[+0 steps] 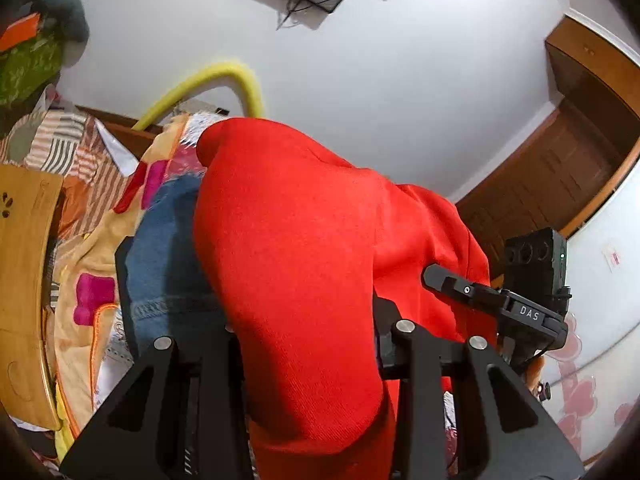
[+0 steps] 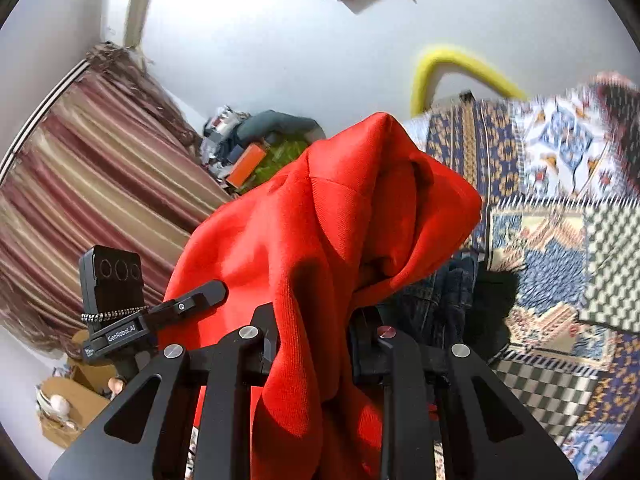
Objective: Fold large clothes
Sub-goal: 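Lift the folded jacket with both grippers and place it onto the blue jeans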
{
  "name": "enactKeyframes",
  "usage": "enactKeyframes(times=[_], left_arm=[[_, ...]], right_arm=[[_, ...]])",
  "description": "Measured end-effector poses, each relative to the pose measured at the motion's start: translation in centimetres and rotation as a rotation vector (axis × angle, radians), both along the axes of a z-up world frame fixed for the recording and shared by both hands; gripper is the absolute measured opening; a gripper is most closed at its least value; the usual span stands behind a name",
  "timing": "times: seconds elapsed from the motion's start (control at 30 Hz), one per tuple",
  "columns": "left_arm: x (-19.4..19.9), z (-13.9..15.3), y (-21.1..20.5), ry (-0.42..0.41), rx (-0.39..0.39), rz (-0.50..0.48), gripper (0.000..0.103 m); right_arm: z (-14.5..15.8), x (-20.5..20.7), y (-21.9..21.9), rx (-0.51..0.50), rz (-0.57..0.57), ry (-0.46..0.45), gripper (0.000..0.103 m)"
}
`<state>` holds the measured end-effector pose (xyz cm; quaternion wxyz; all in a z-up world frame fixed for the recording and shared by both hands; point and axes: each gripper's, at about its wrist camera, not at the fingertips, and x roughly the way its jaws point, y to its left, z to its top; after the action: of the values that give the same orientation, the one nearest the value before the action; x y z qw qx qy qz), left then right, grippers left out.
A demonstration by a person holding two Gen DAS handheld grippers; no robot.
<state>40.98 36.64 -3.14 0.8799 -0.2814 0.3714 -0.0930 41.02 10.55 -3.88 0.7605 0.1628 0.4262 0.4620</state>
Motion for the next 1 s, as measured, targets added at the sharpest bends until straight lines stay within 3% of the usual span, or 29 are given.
enactKeyframes(times=[0.13, 0.2, 0.3, 0.4, 0.5, 0.53, 0.6, 0.67, 0.77, 0.87, 1.0], left_arm=[[2.0, -5.9, 1.9, 0.112, -0.005, 0.037, 0.036], [2.3, -7.9, 2.7, 0.137, -0.001, 0.047, 0.041], [1.7, -10.1, 3.9, 0.128, -0.036, 0.060, 0.043], [1.2, -9.7, 3.7, 0.132, -0.020, 0.063, 0.046], [0.7, -8.8, 2.5, 0.152, 0.070, 0.070, 0.053], [0.3, -8.2, 1.8, 0.156, 0.132, 0.075, 0.055], [-0.5, -7.3, 0.7, 0.163, 0.236, 0.110, 0.071], [-1.7, -6.5, -0.4, 0.145, 0.332, 0.142, 0.075], [-3.5, -5.9, -1.6, 0.130, 0.405, 0.134, 0.082], [-5.4, -6.0, -2.6, 0.130, 0.482, 0.134, 0.084], [-8.0, -6.4, -3.3, 0.128, 0.558, 0.138, 0.090]], right_arm=[[-3.9, 1.3, 1.8, -0.065, -0.008, 0.074, 0.021], [-6.5, 1.7, 2.6, -0.127, -0.010, 0.096, 0.023], [-8.3, 2.0, 2.6, -0.166, -0.029, 0.100, 0.036], [-8.0, 1.6, 1.7, -0.213, -0.069, 0.076, 0.051], [-6.3, 0.9, 0.4, -0.300, -0.114, 0.013, 0.051], [-5.7, 0.5, -0.1, -0.329, -0.131, -0.008, 0.052], [-4.1, -0.4, -1.2, -0.358, -0.158, -0.064, 0.051], [-2.9, -1.6, -1.6, -0.386, -0.186, -0.131, 0.052], [-1.9, -3.4, -1.2, -0.414, -0.182, -0.231, 0.055], [-2.4, -4.7, -0.4, -0.442, -0.151, -0.281, 0.066], [-5.3, -5.8, 0.3, -0.531, -0.095, -0.287, 0.067]])
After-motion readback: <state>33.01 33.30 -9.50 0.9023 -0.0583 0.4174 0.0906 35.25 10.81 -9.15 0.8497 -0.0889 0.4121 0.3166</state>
